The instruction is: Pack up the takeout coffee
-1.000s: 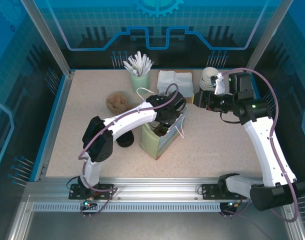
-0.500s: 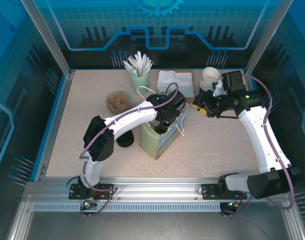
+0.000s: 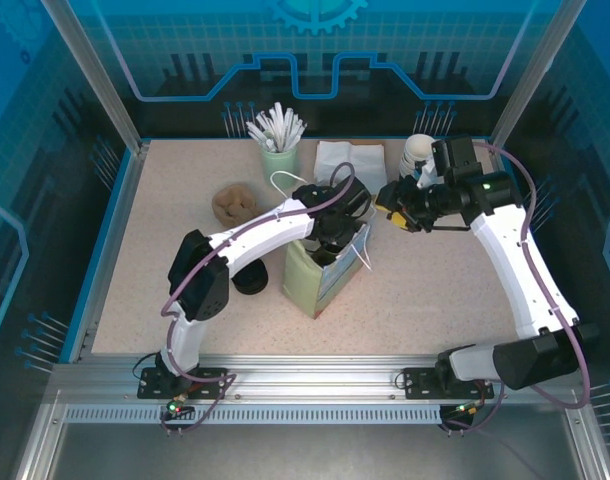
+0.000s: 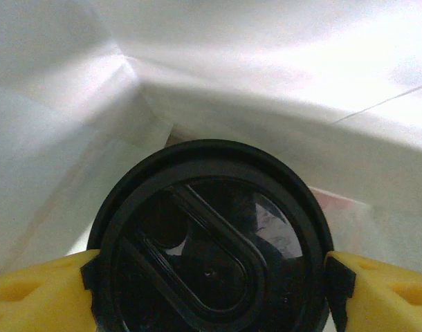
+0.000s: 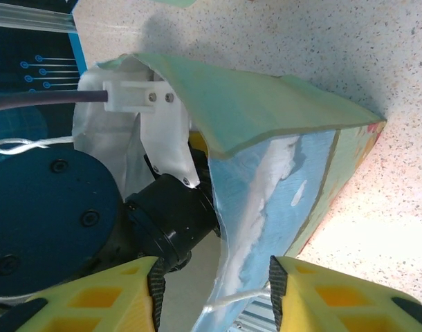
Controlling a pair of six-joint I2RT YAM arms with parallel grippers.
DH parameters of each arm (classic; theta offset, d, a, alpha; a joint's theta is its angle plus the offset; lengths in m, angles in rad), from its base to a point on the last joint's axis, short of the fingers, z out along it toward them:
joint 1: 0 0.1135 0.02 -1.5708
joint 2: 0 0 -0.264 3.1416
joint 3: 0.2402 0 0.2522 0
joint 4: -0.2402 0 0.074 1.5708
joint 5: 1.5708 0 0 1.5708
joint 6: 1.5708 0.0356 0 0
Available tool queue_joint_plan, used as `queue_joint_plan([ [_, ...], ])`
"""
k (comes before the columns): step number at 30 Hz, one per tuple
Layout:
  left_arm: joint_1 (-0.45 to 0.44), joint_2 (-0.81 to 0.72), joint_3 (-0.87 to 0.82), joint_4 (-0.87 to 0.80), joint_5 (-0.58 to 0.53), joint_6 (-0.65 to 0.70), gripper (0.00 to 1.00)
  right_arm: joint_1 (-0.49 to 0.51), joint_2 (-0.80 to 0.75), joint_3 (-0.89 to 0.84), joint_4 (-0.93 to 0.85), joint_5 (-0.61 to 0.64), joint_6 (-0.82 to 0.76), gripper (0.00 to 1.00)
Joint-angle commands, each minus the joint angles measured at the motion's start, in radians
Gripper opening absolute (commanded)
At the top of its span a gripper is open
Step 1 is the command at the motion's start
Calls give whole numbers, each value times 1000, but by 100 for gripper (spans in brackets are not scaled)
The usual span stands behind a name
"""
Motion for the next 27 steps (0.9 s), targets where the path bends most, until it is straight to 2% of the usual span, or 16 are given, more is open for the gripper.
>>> queue_joint_plan([
  [1, 6, 43, 50, -93, 62, -22, 86, 23, 23, 32, -19, 2, 13, 47],
  [5, 7, 42, 108, -139, 45, -35, 92, 43, 43, 52, -25, 7, 9, 48],
  [10, 6, 29, 138, -171, 36, -59, 95, 54, 54, 60, -32, 15, 7, 48],
  [27, -1, -47, 162, -206, 45, -135, 96, 69, 90, 51, -40, 41, -34, 51],
])
